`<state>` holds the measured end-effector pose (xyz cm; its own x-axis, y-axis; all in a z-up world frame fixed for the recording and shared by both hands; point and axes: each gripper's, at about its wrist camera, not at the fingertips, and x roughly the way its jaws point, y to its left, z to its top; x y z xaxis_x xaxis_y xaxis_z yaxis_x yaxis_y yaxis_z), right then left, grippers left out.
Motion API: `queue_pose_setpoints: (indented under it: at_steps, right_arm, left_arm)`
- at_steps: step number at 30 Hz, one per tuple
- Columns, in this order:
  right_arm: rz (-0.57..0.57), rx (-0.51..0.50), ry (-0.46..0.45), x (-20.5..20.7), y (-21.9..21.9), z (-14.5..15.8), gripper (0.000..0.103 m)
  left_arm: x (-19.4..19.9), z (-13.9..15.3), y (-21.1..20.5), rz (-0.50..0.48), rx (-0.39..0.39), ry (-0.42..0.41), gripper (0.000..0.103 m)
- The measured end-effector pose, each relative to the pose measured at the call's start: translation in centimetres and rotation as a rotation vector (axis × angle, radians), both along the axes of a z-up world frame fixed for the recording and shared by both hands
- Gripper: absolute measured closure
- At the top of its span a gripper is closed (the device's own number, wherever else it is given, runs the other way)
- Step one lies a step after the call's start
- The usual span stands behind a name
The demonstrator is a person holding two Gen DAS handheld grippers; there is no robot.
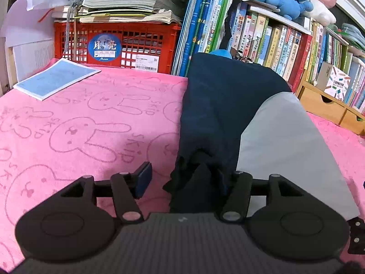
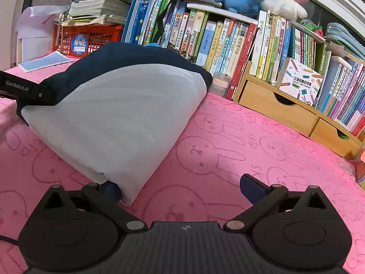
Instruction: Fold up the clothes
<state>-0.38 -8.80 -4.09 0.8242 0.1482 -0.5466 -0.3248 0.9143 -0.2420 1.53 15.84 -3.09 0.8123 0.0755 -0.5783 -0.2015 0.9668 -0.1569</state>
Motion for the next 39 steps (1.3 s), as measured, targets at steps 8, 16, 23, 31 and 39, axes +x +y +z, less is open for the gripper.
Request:
queue_pose_setpoints:
  at_steps: [8, 16, 23, 31, 39]
  right_arm:
    - [-0.002, 0.003, 0.003, 0.0, -0.1, 0.0, 0.0]
    - [-0.006, 0.006, 0.009, 0.0, 0.0, 0.0, 0.0]
    - [-0.003, -0.005, 0.001, -0.1, 0.2, 0.0, 0.0]
    - [-0.004, -0.004, 0.002, -0.1, 0.3, 0.0, 0.0]
    - [0.002, 0.005, 0.01, 0.0, 0.2, 0.0, 0.0]
  left_arm:
    - [0.1, 0.0, -0.1, 0.001, 0.011, 0.005, 0.042]
    - [0.2, 0.5, 0.5, -0.023, 0.12, 0.007, 0.017]
    - [-0.1, 0.8, -0.2, -0.051, 0.313, 0.001, 0.006]
    - [0.0, 0.6, -1.2, -0.086, 0.516, -0.013, 0.0]
    - [0.3, 0.9, 6.3, -0.113, 0.005, 0.066, 0.0]
